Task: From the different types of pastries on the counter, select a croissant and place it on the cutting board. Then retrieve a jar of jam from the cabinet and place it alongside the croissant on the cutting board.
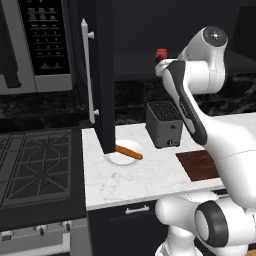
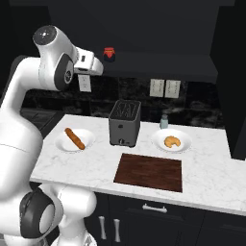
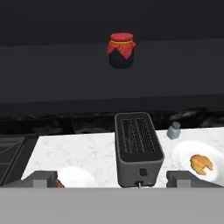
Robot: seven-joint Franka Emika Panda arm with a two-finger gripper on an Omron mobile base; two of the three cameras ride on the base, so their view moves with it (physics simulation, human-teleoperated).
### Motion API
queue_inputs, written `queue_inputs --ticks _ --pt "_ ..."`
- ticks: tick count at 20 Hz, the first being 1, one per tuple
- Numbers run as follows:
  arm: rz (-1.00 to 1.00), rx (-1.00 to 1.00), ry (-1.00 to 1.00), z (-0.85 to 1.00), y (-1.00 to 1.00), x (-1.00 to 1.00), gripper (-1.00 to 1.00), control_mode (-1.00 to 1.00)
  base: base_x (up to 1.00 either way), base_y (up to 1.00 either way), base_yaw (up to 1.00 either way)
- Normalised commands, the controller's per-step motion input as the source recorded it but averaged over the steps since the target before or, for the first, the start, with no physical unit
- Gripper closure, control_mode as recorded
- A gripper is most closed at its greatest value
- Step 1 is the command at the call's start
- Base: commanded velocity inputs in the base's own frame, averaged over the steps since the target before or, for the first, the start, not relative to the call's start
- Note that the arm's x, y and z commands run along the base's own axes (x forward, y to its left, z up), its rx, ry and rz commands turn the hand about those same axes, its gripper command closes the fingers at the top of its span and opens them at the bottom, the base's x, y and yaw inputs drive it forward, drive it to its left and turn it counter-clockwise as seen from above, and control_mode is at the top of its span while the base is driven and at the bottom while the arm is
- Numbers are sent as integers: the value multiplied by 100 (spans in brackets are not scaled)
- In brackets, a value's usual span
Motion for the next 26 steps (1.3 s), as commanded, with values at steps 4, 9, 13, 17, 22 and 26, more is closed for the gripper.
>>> queue_inputs --ticks 4,9,13,17,22,26 --pt "-1 0 -9 47 -10 28 -100 -100 0 0 0" --pt "0 0 -1 26 -15 36 -100 -100 0 0 0" --pt "-1 0 -14 14 -14 51 -100 -100 0 0 0" --pt "0 0 -7 0 -1 34 -100 -100 0 0 0" --pt "0 0 -2 0 0 18 -100 -100 0 0 0" --pt "0 0 0 0 -1 29 -100 -100 0 0 0"
